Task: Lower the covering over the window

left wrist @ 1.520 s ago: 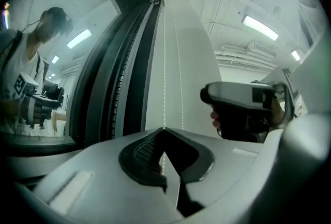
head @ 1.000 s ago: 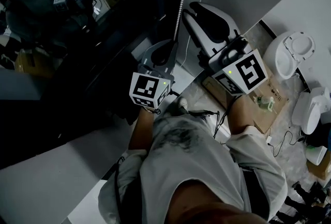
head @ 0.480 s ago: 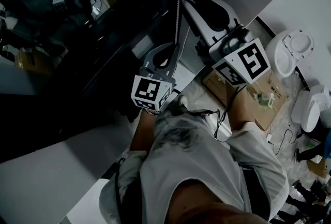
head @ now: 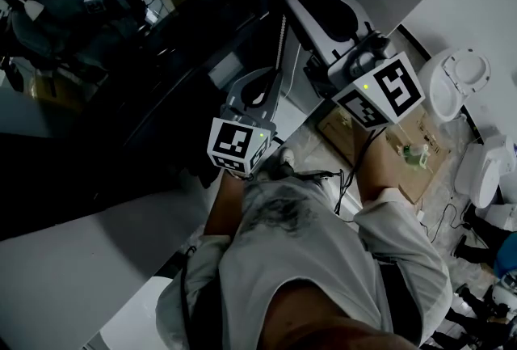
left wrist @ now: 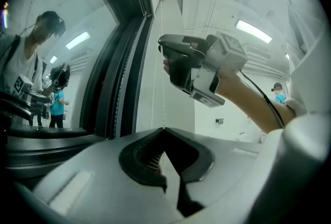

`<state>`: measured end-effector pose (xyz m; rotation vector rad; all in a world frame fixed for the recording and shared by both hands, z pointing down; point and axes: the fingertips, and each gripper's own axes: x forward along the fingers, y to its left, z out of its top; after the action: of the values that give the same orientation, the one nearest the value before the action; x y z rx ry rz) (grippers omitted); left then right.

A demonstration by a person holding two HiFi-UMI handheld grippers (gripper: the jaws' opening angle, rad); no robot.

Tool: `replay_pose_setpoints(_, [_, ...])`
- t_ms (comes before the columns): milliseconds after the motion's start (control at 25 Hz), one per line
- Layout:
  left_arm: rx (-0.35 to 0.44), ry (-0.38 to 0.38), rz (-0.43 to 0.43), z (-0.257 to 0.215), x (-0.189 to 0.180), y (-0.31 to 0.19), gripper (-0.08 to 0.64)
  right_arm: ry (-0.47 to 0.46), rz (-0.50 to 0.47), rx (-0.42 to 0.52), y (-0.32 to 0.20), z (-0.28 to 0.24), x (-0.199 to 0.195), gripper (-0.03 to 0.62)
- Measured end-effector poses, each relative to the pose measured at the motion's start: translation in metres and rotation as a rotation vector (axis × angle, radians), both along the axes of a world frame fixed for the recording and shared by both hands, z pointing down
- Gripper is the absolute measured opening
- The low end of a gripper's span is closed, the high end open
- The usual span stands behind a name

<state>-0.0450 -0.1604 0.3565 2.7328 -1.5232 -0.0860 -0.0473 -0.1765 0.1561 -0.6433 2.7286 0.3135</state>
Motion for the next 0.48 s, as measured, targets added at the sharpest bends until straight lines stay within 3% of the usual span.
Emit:
replay_pose_setpoints(160, [-0.001, 0.006, 0.004, 0.000, 0.000, 0.005, 0.008, -0.001, 0.031, 0.007, 0.002, -0.003, 0.000, 0.029])
replay_pose_setpoints(480, [-0.033, 0.021, 0.026, 0.013, 0.003, 0.013, 0.008, 0.076, 0.081, 0.005, 0.008, 0.012, -0.003, 0.023])
